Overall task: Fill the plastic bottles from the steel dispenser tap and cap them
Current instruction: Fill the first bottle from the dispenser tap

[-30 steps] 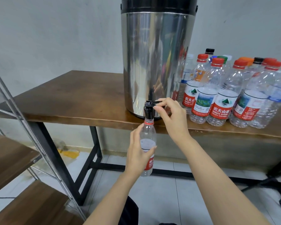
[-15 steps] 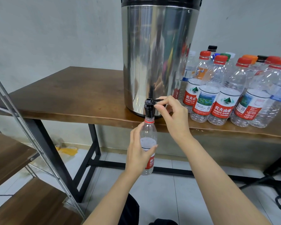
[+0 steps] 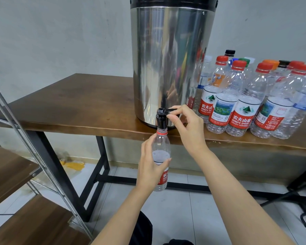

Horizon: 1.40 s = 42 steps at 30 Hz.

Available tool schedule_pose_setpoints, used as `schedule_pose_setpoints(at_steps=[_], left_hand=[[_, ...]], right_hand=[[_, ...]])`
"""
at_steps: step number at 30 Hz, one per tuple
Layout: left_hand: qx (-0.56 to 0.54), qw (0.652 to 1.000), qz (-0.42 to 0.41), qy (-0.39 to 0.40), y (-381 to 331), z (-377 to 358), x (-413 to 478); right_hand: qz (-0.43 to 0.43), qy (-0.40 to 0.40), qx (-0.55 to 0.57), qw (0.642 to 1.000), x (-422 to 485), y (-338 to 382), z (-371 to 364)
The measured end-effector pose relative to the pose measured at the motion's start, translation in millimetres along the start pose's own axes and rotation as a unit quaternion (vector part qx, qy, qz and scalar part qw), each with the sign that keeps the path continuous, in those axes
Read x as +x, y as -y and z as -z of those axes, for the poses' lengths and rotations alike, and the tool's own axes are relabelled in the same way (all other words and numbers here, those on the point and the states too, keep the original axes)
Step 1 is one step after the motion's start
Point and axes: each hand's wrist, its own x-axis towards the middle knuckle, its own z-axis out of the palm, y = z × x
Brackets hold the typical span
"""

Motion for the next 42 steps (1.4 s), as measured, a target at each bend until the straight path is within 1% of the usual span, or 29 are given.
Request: schedule_pose_setpoints(at_steps=[42], left_hand=[[0.006,1.0,-0.007,-0.005,1.8,-0.7,1.4]], right_hand=[[-0.011,-0.006,0.019,1.0,-0.8,-0.2,-1.5]])
